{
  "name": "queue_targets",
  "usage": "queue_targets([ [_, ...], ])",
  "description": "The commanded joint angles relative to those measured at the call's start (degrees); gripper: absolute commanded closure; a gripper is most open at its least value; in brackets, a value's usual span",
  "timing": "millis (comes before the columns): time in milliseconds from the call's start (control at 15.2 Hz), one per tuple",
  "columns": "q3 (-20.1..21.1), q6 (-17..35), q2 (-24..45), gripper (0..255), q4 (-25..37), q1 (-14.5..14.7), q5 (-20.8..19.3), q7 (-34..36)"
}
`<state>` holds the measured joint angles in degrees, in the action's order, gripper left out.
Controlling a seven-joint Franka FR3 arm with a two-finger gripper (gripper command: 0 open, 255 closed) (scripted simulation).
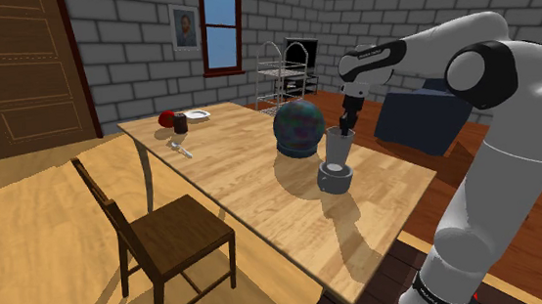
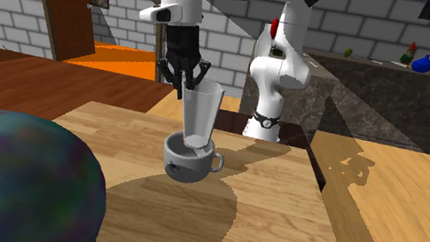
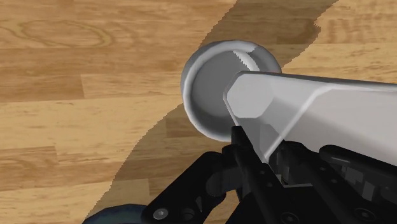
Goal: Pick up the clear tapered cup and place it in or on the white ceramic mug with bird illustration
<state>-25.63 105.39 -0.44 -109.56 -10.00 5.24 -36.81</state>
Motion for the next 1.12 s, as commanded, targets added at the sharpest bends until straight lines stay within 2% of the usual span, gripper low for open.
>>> queue_targets([
  [0, 0.00, 0.95, 0.06, 255, -0.85, 0.00, 0.06, -0.11],
  [396, 0.00, 0.95, 0.07, 255, -0.84, 0.00, 0.06, -0.12],
  [462, -0.01, 0.95, 0.07, 0, -0.84, 0.00, 0.06, -0.12],
  [792, -0.01, 0.96, 0.07, 0, -0.84, 0.00, 0.06, -0.12],
  [1056, -0.28, -6.32, -0.04, 0, 6.32, -0.27, -0.17, 0.05],
])
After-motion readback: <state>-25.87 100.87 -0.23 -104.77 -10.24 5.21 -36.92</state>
